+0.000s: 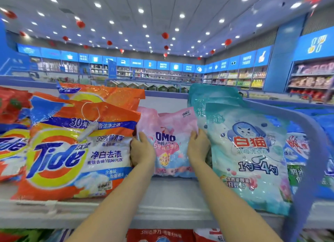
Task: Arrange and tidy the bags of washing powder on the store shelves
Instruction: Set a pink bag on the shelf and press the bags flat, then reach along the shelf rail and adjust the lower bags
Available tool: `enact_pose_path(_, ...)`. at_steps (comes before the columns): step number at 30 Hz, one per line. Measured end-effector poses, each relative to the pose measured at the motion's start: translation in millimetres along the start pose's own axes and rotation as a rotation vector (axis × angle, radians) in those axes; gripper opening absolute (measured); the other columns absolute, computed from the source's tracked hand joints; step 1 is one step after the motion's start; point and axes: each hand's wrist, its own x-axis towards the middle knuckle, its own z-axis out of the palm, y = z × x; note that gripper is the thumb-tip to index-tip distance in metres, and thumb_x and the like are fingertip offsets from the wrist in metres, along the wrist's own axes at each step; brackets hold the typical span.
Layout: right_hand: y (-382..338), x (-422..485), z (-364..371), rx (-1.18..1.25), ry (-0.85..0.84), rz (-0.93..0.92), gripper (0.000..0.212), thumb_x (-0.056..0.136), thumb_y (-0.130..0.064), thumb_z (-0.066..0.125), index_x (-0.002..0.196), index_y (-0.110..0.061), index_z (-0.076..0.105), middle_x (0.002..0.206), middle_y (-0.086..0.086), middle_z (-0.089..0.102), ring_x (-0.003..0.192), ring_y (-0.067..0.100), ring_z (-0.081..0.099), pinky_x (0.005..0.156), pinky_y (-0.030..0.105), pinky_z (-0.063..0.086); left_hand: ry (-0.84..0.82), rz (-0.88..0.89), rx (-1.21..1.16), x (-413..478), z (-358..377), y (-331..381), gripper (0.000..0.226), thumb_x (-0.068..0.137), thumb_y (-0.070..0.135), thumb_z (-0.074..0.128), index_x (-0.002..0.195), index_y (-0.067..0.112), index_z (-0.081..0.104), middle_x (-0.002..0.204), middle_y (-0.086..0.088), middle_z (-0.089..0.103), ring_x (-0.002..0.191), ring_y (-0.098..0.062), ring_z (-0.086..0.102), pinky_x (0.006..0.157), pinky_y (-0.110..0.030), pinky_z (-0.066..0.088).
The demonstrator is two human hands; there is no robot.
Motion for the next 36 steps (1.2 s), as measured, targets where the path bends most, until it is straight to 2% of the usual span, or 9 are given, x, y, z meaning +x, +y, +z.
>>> enact_pose_path(10, 7, 7, 8, 0.094, 0.129, 0.011, 0.027, 0.099, -0.004, 0.037, 0.123, -0.008, 0.048, 0.119, 0.016, 0.061, 0.107, 0.029, 0.058, 0.077, 0.023, 0.038, 0.084, 0.025, 0.111, -2, 0, 2, 0.054, 0.102, 0.040, 0.025, 0.124, -0.002, 0.052, 0.128, -0.026, 0.054, 0.117, -0.042, 0.051, 0.092, -0.043, 0.038)
enact_pose_path(14, 13, 9, 16, -0.067, 0.159, -0.130, 0.049, 0.096, -0.001, 0.033, 0.142, -0.017, 0.030, 0.141, 0.014, 0.045, 0.128, 0.032, 0.045, 0.103, 0.045, 0.042, -0.061, 0.108, 0.205, -6, 2, -2, 0.056, 0.101, 0.038, 0.031, 0.145, 0.004, 0.024, 0.145, -0.022, 0.038, 0.129, -0.037, 0.041, 0.102, -0.044, 0.034)
enact_pose_path(17, 14, 4, 17, -0.190, 0.141, -0.252, 0.054, 0.090, 0.004, 0.035, 0.137, -0.021, 0.031, 0.132, 0.019, 0.046, 0.112, 0.036, 0.051, 0.088, 0.050, 0.049, -0.057, 0.444, 0.357, -14, -3, -5, 0.075, 0.093, 0.022, 0.053, 0.151, 0.008, 0.006, 0.155, -0.019, 0.019, 0.138, -0.035, 0.029, 0.109, -0.042, 0.029)
enact_pose_path(20, 14, 2, 13, -0.231, 0.138, -0.326, 0.052, 0.084, 0.008, 0.039, 0.131, -0.014, 0.041, 0.129, 0.021, 0.047, 0.115, 0.037, 0.048, 0.092, 0.051, 0.046, -0.058, 0.882, 0.630, -16, 3, -15, 0.081, 0.074, 0.016, 0.074, 0.142, -0.002, 0.034, 0.146, -0.028, 0.034, 0.135, -0.042, 0.035, 0.109, -0.048, 0.030)
enact_pose_path(22, 16, 3, 9, -0.278, 0.130, -0.338, 0.050, 0.083, 0.007, 0.045, 0.131, -0.007, 0.045, 0.138, 0.024, 0.042, 0.126, 0.041, 0.041, 0.101, 0.052, 0.040, -0.144, 0.974, 0.783, -11, 10, -21, 0.072, 0.071, 0.028, 0.075, 0.130, -0.006, 0.050, 0.133, -0.030, 0.050, 0.123, -0.044, 0.050, 0.099, -0.054, 0.039)
enact_pose_path(25, 21, 1, 10, -0.467, 0.043, -0.532, 0.053, 0.083, -0.012, 0.053, 0.135, -0.001, 0.043, 0.145, 0.026, 0.036, 0.134, 0.042, 0.036, 0.111, 0.047, 0.028, -0.246, 0.913, 0.946, 1, 8, -19, 0.093, 0.079, 0.066, 0.030, 0.145, -0.001, 0.029, 0.151, -0.026, 0.025, 0.141, -0.040, 0.023, 0.114, -0.043, 0.009)
enact_pose_path(28, 24, 8, 8, -0.714, -0.196, -0.670, 0.075, 0.088, -0.049, 0.023, 0.148, -0.004, 0.018, 0.156, 0.019, 0.015, 0.145, 0.031, 0.014, 0.116, 0.039, -0.001, -0.293, 0.796, 0.965, 18, 3, -23, 0.114, 0.062, 0.078, -0.006, 0.150, 0.006, -0.003, 0.158, -0.016, -0.008, 0.146, -0.028, -0.011, 0.115, -0.037, -0.011)
enact_pose_path(31, 27, 21, 7, -0.871, -0.333, -0.546, 0.082, 0.089, -0.063, 0.008, 0.150, -0.010, -0.007, 0.158, 0.009, -0.013, 0.146, 0.021, -0.013, 0.115, 0.037, -0.014, -0.320, 0.694, 0.941, 18, 0, -24, 0.109, 0.070, 0.079, 0.002, 0.150, 0.005, -0.008, 0.158, -0.014, -0.013, 0.146, -0.025, -0.014, 0.115, -0.036, -0.012)
enact_pose_path(36, 16, 19, 5, -0.807, -0.401, -0.464, 0.073, 0.098, -0.054, 0.020, 0.150, -0.011, -0.009, 0.158, 0.007, -0.014, 0.145, 0.019, -0.014, 0.115, 0.037, -0.013, -0.321, 0.666, 0.817, 15, -1, -18, 0.083, 0.095, 0.057, 0.030, 0.151, 0.007, -0.003, 0.159, -0.011, -0.010, 0.146, -0.022, -0.013, 0.118, -0.035, -0.009)
